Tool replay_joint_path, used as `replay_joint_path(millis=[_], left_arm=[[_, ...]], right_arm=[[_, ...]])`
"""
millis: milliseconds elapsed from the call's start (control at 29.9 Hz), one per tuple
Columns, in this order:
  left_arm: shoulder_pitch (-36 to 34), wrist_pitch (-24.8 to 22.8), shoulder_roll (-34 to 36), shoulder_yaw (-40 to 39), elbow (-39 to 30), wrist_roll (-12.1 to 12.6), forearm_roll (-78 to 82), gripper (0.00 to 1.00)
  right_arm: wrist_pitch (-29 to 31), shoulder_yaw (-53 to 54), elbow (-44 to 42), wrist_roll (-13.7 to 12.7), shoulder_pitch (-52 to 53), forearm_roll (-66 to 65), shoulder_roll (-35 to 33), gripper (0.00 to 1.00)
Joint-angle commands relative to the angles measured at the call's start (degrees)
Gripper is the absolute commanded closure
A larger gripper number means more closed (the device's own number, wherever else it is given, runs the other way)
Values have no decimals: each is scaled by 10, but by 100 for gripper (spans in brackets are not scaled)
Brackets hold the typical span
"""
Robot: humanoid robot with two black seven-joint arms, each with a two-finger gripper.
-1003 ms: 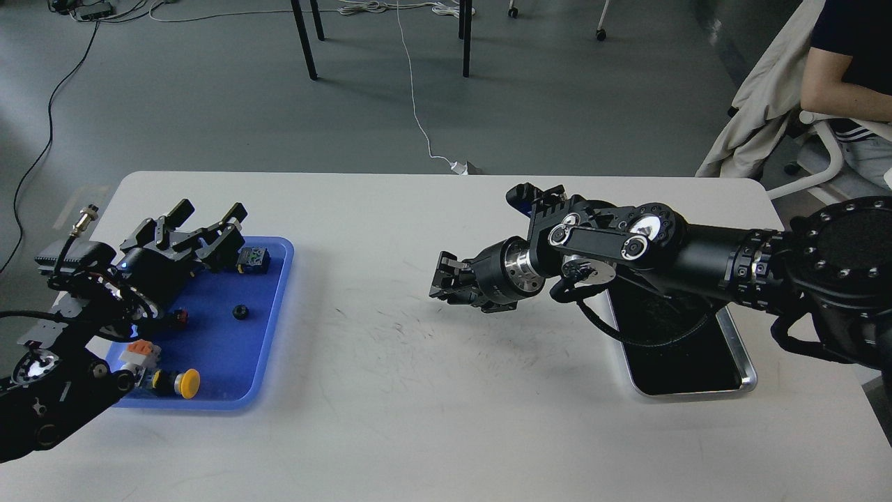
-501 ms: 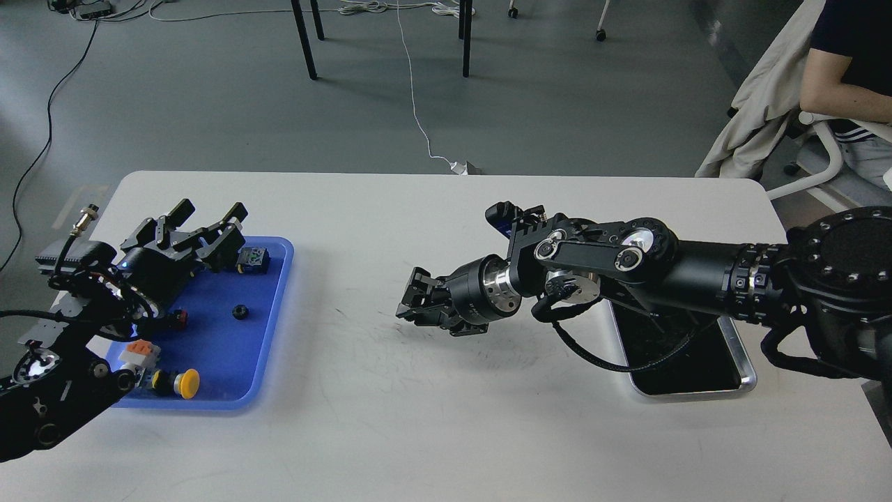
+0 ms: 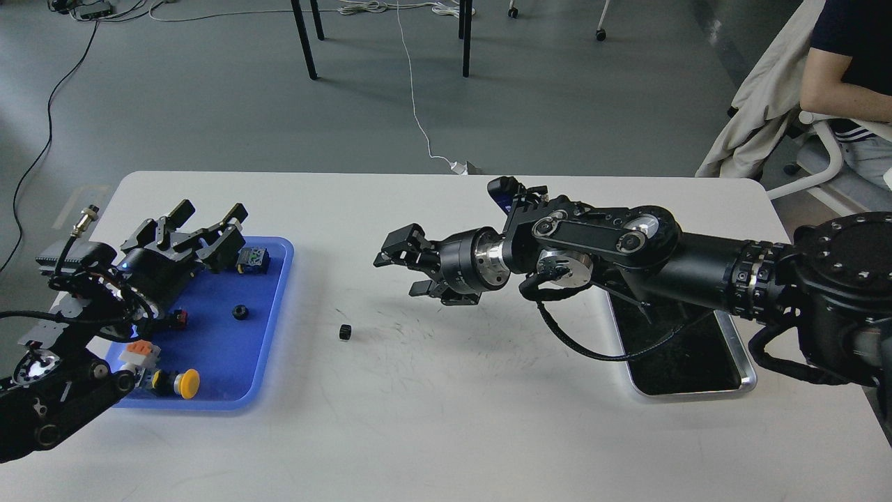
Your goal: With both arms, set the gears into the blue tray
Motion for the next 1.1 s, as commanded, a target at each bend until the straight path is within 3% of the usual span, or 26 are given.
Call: replay_joint_path(millis=[0,100,368,468,568,802,1070], left_arm=[[-1,0,1,0,-1,0,0,3],[-1,0,1,0,-3,0,0,2],[2,-2,9,6,-38,-1,-6,2],[4,-22,13,2,-68,0,-23,2],[5,-73,50,6,-122,6,-98,2],[13,-164,126,8,-273,24,-147,2],[31,-167,119,91,-330,31,-56,2]], right_arm=[[31,51,-4,0,2,0,0,1],[59,79,0,0,0,1,-15,1],[80,233,17,3,-85,41,-224,1],[80,321,17,4,-148,63,-282,1],[80,443,15,8,-243,87,-319,1],[80,653,0,12,-429,113,-318,1],[80,677,1,37,-493,134,-290,1]])
